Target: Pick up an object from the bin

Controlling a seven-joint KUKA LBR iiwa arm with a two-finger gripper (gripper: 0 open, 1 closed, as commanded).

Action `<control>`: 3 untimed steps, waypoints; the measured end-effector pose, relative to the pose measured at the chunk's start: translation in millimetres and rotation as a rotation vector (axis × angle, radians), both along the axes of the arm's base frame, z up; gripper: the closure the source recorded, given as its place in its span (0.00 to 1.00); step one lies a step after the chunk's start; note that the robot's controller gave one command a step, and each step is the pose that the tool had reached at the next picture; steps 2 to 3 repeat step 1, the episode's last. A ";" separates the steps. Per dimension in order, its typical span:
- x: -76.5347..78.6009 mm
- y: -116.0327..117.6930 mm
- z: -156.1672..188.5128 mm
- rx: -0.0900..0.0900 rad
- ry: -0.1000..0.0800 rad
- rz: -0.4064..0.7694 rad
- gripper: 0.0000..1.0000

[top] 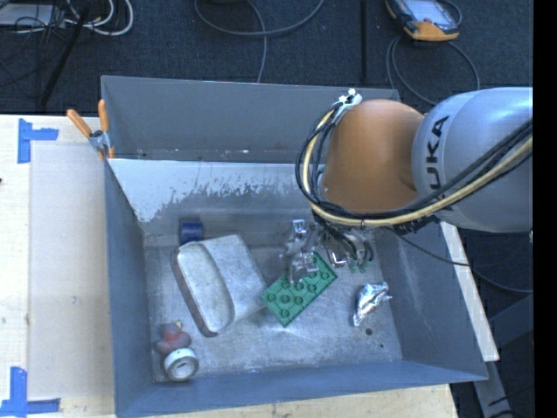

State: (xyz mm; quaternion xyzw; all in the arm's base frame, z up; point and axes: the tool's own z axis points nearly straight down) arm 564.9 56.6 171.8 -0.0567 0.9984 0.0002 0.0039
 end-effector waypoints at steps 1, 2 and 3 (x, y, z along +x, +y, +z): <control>8.2 -8.3 120.0 0.000 -0.002 0.037 1.00; 8.2 -8.3 120.0 0.000 -0.002 0.037 1.00; 8.2 -8.3 120.0 0.000 -0.002 0.037 1.00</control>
Offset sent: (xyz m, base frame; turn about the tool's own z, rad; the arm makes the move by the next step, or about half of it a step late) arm 0.0063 -0.0088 0.1154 -0.0378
